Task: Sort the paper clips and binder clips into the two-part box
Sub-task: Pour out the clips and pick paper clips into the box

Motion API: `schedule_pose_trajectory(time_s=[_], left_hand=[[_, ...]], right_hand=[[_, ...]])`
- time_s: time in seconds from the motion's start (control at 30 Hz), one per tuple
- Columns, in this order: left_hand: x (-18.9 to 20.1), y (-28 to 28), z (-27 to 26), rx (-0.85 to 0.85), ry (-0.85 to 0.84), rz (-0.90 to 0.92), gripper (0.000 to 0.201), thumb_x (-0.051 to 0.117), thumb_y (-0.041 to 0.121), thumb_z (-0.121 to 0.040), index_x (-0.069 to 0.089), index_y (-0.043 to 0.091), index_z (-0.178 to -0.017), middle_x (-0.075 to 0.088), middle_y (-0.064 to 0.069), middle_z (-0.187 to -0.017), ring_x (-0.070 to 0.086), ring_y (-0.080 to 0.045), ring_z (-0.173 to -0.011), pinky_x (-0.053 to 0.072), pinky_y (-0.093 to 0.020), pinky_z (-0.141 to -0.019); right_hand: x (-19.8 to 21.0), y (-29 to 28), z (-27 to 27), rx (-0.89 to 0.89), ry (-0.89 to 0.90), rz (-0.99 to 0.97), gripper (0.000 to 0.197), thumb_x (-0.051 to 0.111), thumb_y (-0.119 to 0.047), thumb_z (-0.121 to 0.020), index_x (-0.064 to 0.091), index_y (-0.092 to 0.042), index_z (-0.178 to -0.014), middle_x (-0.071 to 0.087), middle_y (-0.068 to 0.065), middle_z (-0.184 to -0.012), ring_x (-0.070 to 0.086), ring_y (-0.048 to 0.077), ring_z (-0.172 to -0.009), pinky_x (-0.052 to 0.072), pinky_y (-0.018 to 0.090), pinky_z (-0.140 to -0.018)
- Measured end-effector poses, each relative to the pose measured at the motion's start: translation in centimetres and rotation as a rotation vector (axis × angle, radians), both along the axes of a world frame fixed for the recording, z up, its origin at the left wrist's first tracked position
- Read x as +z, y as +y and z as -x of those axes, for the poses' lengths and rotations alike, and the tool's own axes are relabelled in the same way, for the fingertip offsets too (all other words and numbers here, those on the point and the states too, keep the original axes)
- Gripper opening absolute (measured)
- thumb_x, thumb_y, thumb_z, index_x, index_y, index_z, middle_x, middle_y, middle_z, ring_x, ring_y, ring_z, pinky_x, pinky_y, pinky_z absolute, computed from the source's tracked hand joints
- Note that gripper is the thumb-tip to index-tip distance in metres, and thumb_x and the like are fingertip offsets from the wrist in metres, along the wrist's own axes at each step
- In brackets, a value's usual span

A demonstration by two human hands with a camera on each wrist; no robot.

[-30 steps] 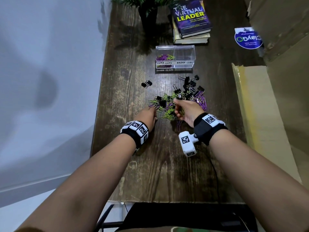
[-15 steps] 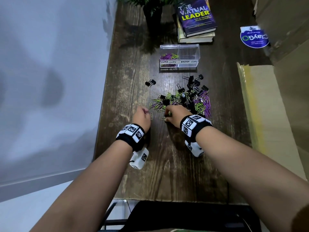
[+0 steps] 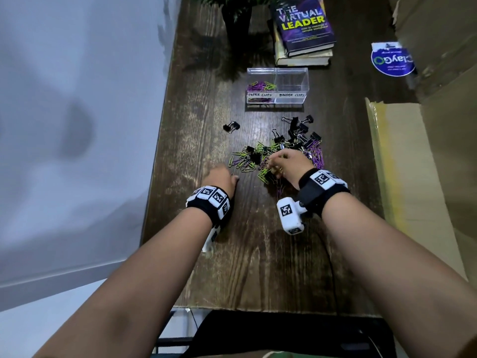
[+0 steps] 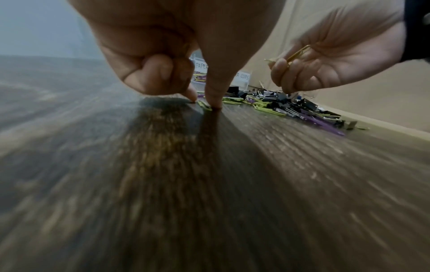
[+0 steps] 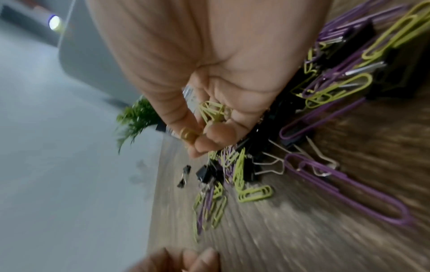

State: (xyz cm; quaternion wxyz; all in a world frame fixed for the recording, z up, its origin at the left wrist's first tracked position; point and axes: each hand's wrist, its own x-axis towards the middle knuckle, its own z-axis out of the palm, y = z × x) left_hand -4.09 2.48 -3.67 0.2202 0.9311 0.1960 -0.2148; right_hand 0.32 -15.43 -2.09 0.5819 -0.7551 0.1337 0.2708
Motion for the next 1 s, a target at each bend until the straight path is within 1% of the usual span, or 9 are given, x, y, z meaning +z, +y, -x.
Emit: schedule_pose_trajectory(time_s=[0.1,0.23,0.33,0.43,0.57,0.7,0.77,0.9,1.0], left_hand=[[0.1,-0.7,-0.3,-0.028,0.008,-0.03,0.027,0.057,0.026,-0.093,0.054,0.003,-0.107,0.066,-0.013,-0.102,0.064,-0.031,-0.092,0.047,-0.036,-0.071],[0.0,-0.9,-0.6,-0.054,0.026,0.001,0.022,0.054,0.02,-0.095,0.056,0.002,-0.106,0.066,-0.015,-0.104,0.063,-0.031,-0.093,0.048,-0.036,-0.074],[-0.3,-0.7,-0.6,-0.108,0.018,0.056,0.023,0.046,0.016,-0.095,0.048,-0.001,-0.111,0.062,-0.016,-0.098,0.061,-0.032,-0.089,0.044,-0.034,-0.071],[-0.2,-0.5,-0.6,-0.082,-0.03,0.136,0.012,0.042,0.014,-0.095,0.043,0.004,-0.102,0.052,-0.006,-0.076,0.052,-0.027,-0.075,0.035,-0.03,-0.063],[0.2,-0.2,-1.5,-0.018,-0.116,0.194,0.009,0.044,0.015,-0.095,0.042,0.007,-0.096,0.049,-0.004,-0.076,0.048,-0.024,-0.072,0.033,-0.029,-0.062],[0.3,-0.2,-2.6,-0.002,-0.16,0.226,0.007,0.045,0.014,-0.094,0.046,0.009,-0.099,0.058,-0.007,-0.084,0.056,-0.029,-0.079,0.041,-0.032,-0.067],[0.4,-0.3,-2.9,-0.002,-0.177,0.211,0.011,0.042,0.015,-0.095,0.048,0.008,-0.1,0.061,-0.011,-0.09,0.059,-0.03,-0.083,0.044,-0.035,-0.071],[0.7,-0.4,-3.1,-0.104,-0.153,0.093,0.017,0.04,0.023,-0.098,0.049,0.01,-0.104,0.056,-0.002,-0.081,0.055,-0.024,-0.073,0.041,-0.031,-0.063],[0.4,-0.4,-3.1,-0.144,-0.159,0.044,0.021,0.054,0.03,-0.093,0.048,0.013,-0.103,0.057,0.001,-0.083,0.055,-0.019,-0.072,0.042,-0.03,-0.063]], right_hand=[[0.4,-0.7,-0.4,-0.192,0.138,-0.275,0.024,0.044,0.009,-0.089,0.062,-0.005,-0.091,0.057,0.01,-0.067,0.049,0.016,-0.051,0.038,0.021,-0.042],[0.5,-1.0,-0.5,-0.275,0.196,-0.298,0.019,0.045,-0.001,-0.09,0.064,-0.005,-0.085,0.047,0.006,-0.063,0.043,0.016,-0.051,0.036,0.023,-0.044],[0.1,-1.0,-0.6,-0.035,0.065,0.042,0.015,0.067,-0.021,-0.083,0.057,-0.013,-0.075,0.048,0.001,-0.062,0.044,0.017,-0.051,0.038,0.024,-0.049],[-0.1,0.0,0.0,0.361,-0.179,0.472,0.015,0.071,-0.025,-0.081,0.059,-0.016,-0.083,0.061,-0.001,-0.081,0.057,0.016,-0.073,0.04,0.023,-0.057],[-0.6,1.4,0.3,0.642,-0.341,0.74,0.033,0.068,-0.03,-0.083,0.056,-0.016,-0.11,0.063,0.007,-0.109,0.062,0.027,-0.098,0.051,0.033,-0.081],[-0.7,2.0,0.0,0.735,-0.362,0.875,0.026,0.056,-0.021,-0.089,0.054,-0.013,-0.113,0.063,0.012,-0.111,0.063,0.033,-0.099,0.053,0.04,-0.082],[-0.6,2.2,0.1,0.749,-0.349,0.883,0.024,0.05,-0.016,-0.089,0.054,-0.012,-0.113,0.062,0.014,-0.111,0.062,0.035,-0.098,0.052,0.04,-0.081],[-0.3,1.8,-0.3,0.664,-0.32,0.763,0.019,0.05,-0.017,-0.092,0.057,-0.007,-0.106,0.064,0.015,-0.102,0.062,0.032,-0.092,0.052,0.039,-0.081],[0.5,1.0,-0.9,0.481,-0.284,0.581,0.016,0.051,-0.018,-0.093,0.058,-0.005,-0.098,0.063,0.01,-0.09,0.058,0.025,-0.082,0.048,0.033,-0.075]])
